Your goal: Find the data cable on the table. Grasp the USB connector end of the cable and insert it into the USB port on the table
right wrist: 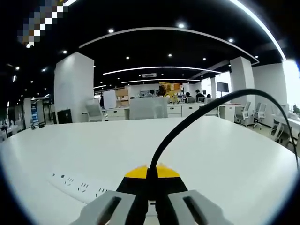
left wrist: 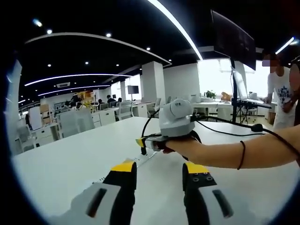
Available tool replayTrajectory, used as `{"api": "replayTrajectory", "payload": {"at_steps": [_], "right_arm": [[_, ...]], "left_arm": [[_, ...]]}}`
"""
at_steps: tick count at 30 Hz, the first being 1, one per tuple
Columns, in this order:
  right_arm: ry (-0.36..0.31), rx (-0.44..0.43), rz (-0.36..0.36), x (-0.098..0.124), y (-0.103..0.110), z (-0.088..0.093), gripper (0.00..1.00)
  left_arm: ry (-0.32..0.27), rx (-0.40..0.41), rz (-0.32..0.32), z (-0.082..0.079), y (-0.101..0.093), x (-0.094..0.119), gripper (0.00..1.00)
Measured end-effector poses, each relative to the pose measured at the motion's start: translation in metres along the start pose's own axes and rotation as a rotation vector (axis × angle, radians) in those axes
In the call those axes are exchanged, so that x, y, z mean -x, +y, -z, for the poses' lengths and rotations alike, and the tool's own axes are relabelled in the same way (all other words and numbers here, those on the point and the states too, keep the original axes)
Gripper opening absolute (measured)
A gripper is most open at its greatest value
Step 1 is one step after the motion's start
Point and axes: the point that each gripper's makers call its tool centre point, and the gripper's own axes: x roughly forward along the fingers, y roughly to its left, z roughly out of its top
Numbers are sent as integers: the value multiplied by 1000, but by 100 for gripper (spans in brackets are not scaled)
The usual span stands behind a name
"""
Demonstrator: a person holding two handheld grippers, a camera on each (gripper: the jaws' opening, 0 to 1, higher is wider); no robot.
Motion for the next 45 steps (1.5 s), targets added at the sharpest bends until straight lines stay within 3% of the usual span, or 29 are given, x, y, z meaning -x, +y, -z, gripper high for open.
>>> {"api": "replayTrajectory", "payload": {"at_steps": [24, 37, 45], "right_arm": [[8, 10, -11, 6, 2, 2, 7], [21, -7, -15, 9, 1, 10, 15], [-10, -11, -20, 7, 0, 0, 19]], "left_arm": [[-5, -3, -14, -2, 4, 3, 39], [12, -9, -29, 2, 8, 3, 40], [17, -7, -34, 3, 10, 3, 41]]}}
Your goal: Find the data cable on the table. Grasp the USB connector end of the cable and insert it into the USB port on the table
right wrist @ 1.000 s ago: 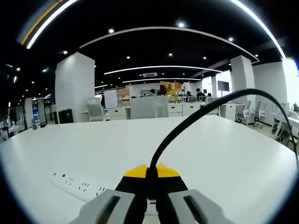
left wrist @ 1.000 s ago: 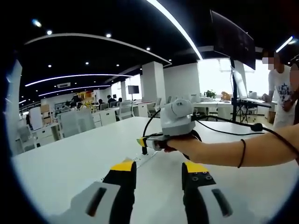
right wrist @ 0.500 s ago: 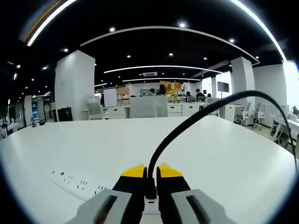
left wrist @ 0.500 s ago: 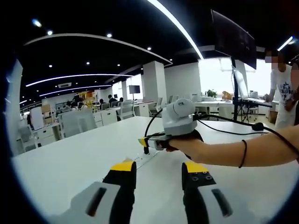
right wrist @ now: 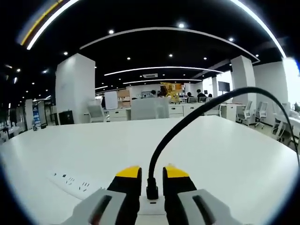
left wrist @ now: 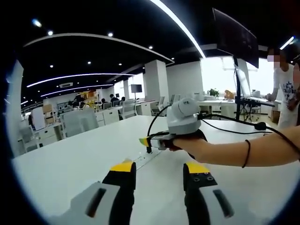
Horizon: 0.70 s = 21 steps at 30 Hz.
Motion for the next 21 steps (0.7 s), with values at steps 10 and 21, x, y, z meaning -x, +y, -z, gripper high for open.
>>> {"api": "replayTrajectory", "payload": {"at_steps": [10, 21], "right_arm": [[-25, 1, -21, 6, 3, -5, 25], [-42, 1, -58, 10, 9, -8, 32]], "left_arm": [[9, -2, 1, 2, 0, 0, 41], [12, 2, -12, 2, 3, 0, 41]]}}
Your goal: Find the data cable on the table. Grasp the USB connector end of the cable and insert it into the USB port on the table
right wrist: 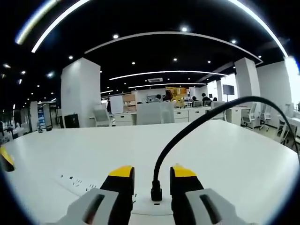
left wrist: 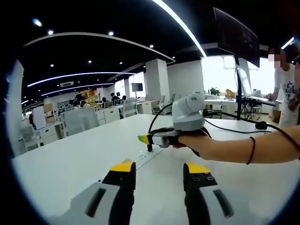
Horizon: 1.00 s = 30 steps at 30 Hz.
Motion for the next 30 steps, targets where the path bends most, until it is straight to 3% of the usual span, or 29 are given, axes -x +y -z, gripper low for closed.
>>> {"api": "replayTrajectory", "payload": {"at_steps": [14, 23, 30], "right_arm": [[-37, -7, -35, 11, 2, -14, 40], [-76, -31, -40, 44, -1, -18, 41], [-136, -43, -50, 81, 5, -29, 43]], "left_arm": [[-15, 44, -49, 0, 10, 2, 46], [-37, 82, -93, 2, 11, 3, 48], [-86, 86, -136, -8, 2, 13, 51]]}}
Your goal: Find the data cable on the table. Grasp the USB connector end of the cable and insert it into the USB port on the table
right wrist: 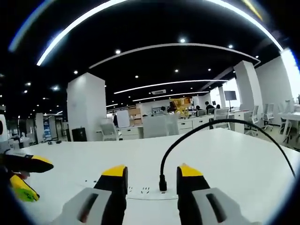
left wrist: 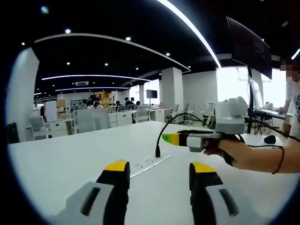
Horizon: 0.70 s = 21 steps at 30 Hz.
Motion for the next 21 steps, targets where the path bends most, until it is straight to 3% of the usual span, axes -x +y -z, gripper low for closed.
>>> {"api": "replayTrajectory", "payload": {"at_steps": [6, 9, 12, 21], "right_arm": [[-91, -10, 11, 44, 9, -26, 45], [-159, -21, 30, 69, 11, -42, 52], [-201, -29, 26, 94, 16, -54, 52], [-342, -13, 12, 164, 35, -94, 54]], "left_arm": [[-87, 35, -79, -19, 7, 22, 52], [-143, 65, -109, -31, 8, 41, 54], [-200, 21, -182, -46, 15, 67, 56], [-306, -34, -310, -72, 21, 142, 58]]}}
